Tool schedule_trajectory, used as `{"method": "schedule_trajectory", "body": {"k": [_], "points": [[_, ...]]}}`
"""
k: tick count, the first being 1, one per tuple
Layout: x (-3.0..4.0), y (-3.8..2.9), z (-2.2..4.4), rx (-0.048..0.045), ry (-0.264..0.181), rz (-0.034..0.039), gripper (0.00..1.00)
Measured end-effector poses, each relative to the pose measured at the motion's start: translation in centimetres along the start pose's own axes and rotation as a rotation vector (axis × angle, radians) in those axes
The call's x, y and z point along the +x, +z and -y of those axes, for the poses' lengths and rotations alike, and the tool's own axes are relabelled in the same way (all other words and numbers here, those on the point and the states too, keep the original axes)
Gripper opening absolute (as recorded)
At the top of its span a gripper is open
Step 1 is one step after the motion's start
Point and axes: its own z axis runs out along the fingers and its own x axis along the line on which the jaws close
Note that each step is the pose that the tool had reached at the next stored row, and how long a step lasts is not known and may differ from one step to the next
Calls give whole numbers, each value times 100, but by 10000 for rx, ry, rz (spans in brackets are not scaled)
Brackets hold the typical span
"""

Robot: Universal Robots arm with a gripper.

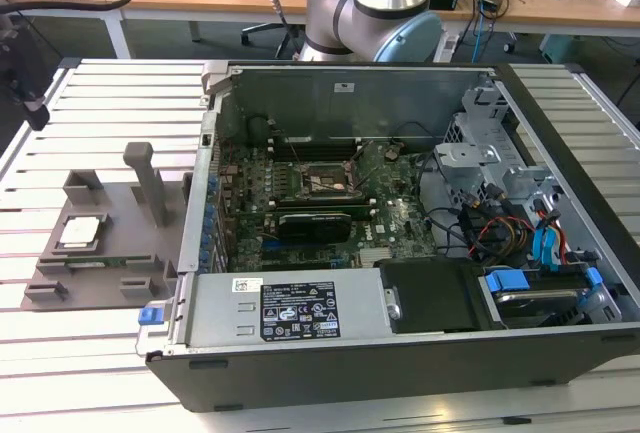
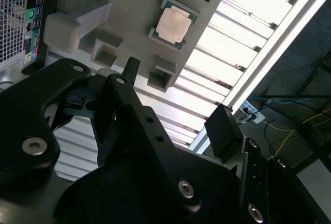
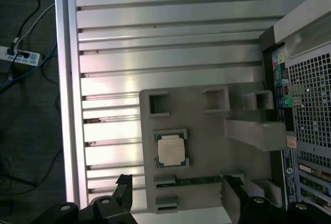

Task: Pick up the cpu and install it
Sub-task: 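Pick up the cpu and move it towards the insertion slot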

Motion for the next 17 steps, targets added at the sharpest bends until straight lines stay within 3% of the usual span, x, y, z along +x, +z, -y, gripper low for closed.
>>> {"method": "schedule_trajectory", "body": {"k": [10, 13, 17], "points": [[2, 91, 4, 0, 0, 0, 78], [3, 145, 7, 4, 0, 1, 78], [-9, 192, 6, 254, -128, 15, 78]]}}
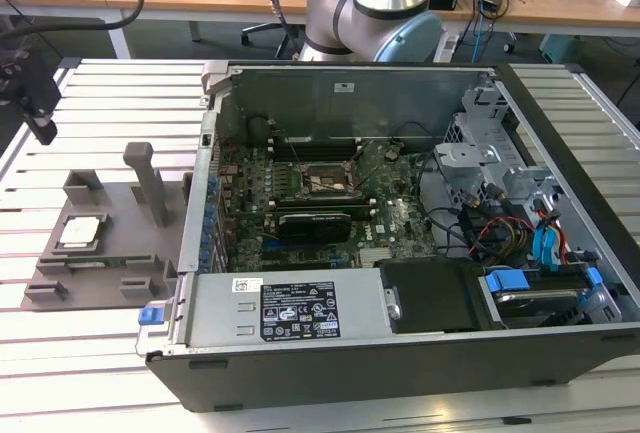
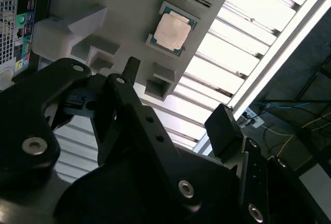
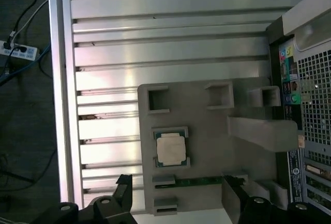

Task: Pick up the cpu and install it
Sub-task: 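Pick up the cpu and move it towards the insertion slot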

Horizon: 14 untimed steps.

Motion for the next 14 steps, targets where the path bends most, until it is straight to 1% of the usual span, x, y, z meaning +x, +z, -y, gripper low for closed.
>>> {"method": "schedule_trajectory", "body": {"k": [1, 2, 3, 5, 14], "points": [[-5, 15, 0, 47, -100, 3, 78], [-7, 27, -2, 54, -334, -2, 78], [-7, 37, -4, 46, -671, -9, 78], [-6, 41, -4, 41, -880, -13, 78], [-7, 53, -4, 38, -882, -9, 78]]}}
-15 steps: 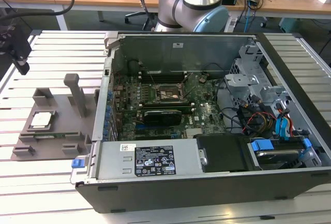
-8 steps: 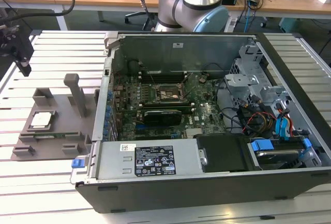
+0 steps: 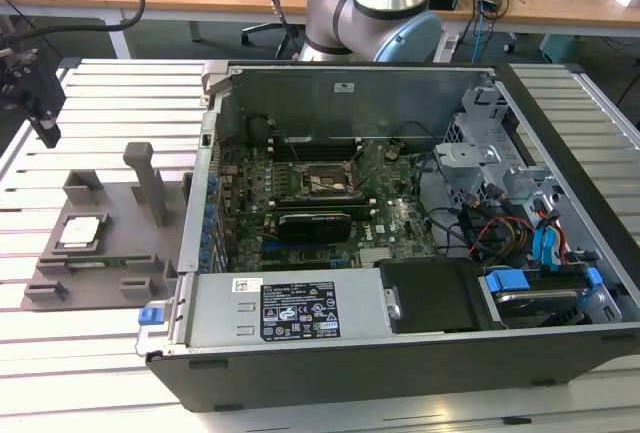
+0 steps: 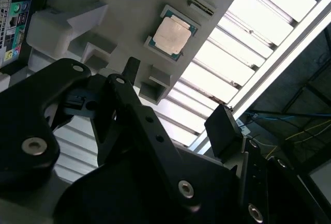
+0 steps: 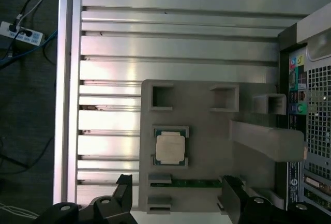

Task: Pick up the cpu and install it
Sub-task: 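Pick up the cpu and move it towards the insertion slot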

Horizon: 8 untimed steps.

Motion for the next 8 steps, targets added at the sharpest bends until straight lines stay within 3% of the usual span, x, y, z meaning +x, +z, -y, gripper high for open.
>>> {"method": "schedule_trajectory", "body": {"k": [8], "points": [[-2, 67, 1, 1, 0, -2, 78]]}}
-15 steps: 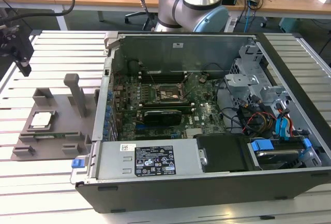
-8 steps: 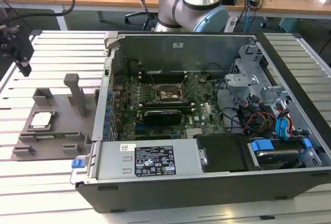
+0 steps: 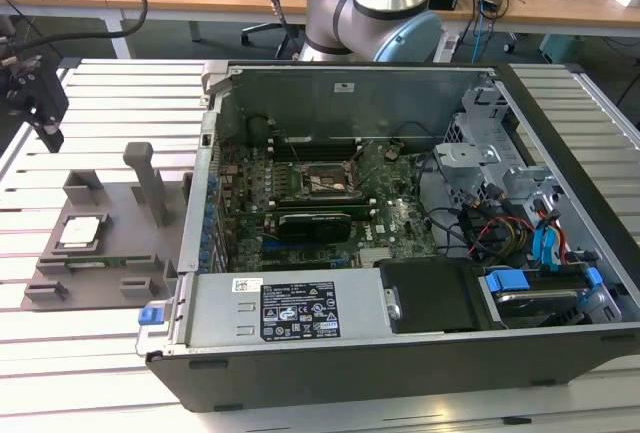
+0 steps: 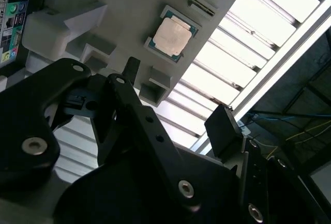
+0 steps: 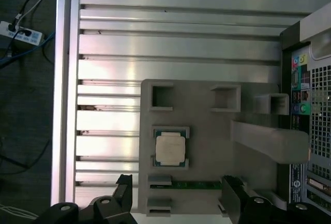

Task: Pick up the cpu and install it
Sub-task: 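Pick up the cpu and move it towards the insertion slot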

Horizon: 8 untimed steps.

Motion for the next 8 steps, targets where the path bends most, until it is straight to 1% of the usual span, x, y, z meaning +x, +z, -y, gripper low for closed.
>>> {"method": "schedule_trajectory", "body": {"k": [8], "points": [[-4, 47, 1, 1, 0, -1, 78]]}}
